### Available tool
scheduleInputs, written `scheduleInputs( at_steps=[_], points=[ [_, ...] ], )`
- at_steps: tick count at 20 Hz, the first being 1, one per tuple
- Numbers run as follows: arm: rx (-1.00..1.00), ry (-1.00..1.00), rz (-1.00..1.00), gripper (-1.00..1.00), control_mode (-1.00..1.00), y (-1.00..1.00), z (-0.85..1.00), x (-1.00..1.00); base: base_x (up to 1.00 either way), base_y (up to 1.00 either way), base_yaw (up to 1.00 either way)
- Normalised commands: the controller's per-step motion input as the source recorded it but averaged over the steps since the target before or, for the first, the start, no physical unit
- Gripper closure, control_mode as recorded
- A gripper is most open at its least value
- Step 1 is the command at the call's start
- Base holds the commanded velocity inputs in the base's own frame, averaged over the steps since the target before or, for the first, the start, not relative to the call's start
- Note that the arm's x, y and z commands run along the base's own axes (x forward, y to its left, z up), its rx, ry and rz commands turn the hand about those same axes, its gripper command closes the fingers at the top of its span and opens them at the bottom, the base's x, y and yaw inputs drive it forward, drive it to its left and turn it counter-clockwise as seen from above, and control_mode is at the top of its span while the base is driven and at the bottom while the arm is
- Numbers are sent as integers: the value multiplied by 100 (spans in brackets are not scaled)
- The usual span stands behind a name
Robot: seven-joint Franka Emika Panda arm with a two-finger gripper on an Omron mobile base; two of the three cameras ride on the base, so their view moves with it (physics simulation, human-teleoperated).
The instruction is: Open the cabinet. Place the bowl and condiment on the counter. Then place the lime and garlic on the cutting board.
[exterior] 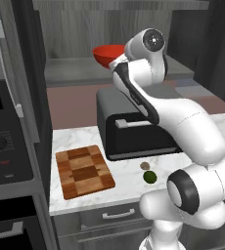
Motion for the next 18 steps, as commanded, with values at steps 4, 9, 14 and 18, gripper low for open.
scheduleInputs(
  at_steps=[4,9,14,18],
  points=[
    [0,0,0,-100,-100,-1,-4,39,0,0,0],
    [-2,2,0,-100,-100,0,-9,27,0,0,0],
    [-3,3,0,-100,-100,0,-11,22,0,0,0],
    [-2,2,0,-100,-100,0,-7,24,0,0,0]
  ],
)
